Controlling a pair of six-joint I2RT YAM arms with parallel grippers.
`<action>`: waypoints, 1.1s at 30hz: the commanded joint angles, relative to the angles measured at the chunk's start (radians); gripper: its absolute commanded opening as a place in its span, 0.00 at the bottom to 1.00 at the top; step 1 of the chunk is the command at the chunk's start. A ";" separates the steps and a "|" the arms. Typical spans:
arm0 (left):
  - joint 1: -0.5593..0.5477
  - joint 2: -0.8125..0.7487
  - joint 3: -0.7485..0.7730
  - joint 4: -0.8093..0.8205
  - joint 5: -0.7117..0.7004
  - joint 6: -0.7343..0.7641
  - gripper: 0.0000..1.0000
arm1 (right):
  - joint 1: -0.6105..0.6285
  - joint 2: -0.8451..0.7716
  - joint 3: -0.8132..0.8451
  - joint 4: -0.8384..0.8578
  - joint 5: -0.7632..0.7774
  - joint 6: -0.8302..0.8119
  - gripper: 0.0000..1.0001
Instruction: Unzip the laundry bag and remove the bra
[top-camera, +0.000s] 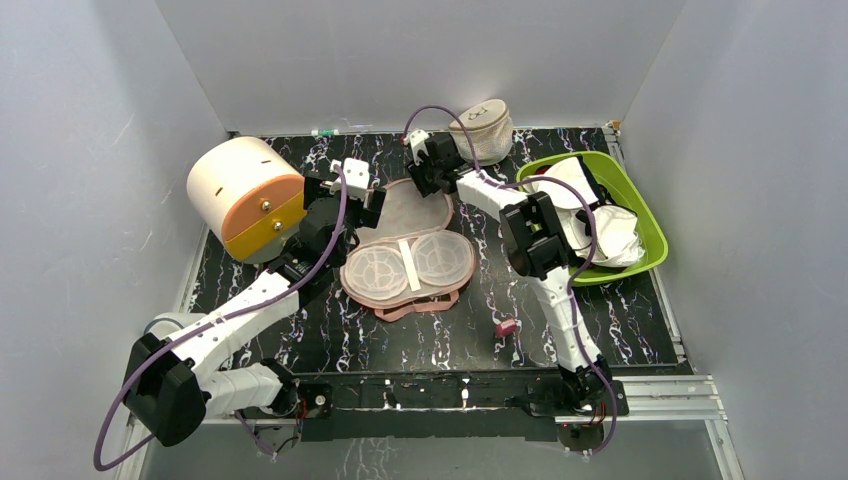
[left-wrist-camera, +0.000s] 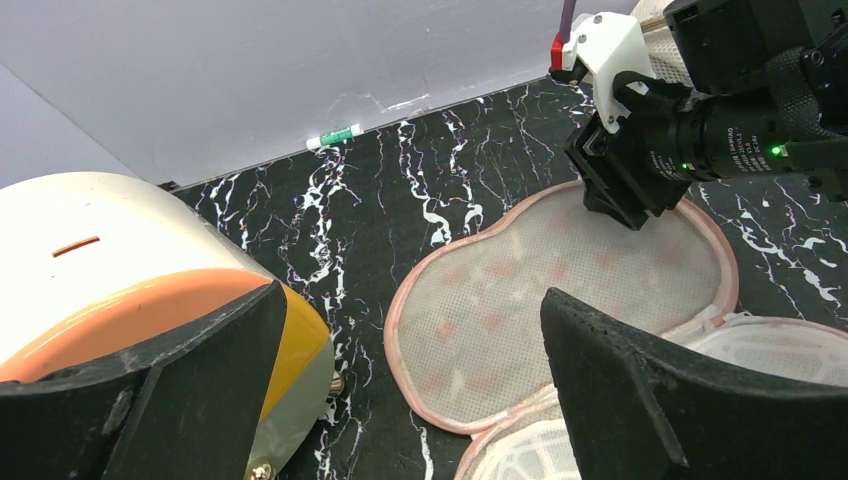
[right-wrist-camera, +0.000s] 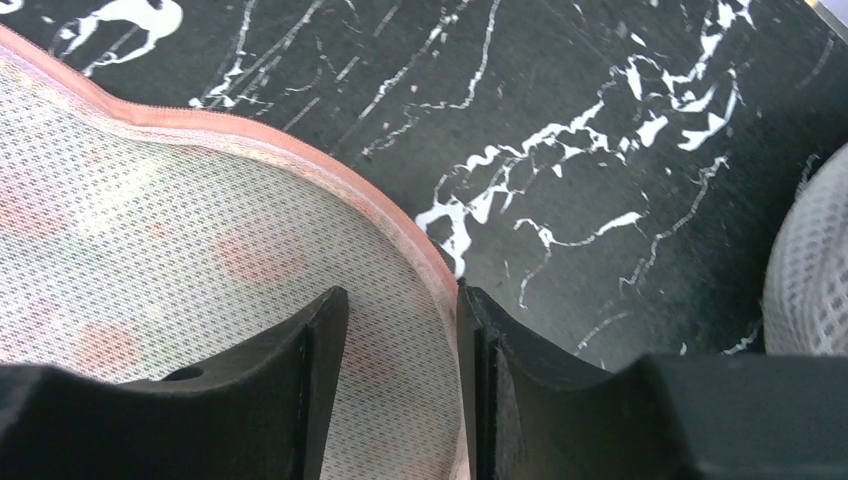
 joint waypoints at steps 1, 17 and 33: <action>-0.004 -0.003 0.030 0.022 -0.005 0.000 0.98 | -0.019 0.023 0.042 0.039 -0.143 0.056 0.46; -0.004 0.005 0.036 0.010 0.010 -0.019 0.98 | -0.025 0.040 0.025 -0.056 -0.053 0.013 0.18; -0.004 0.033 0.038 0.006 0.011 -0.025 0.98 | -0.041 -0.303 -0.121 0.094 -0.305 -0.122 0.00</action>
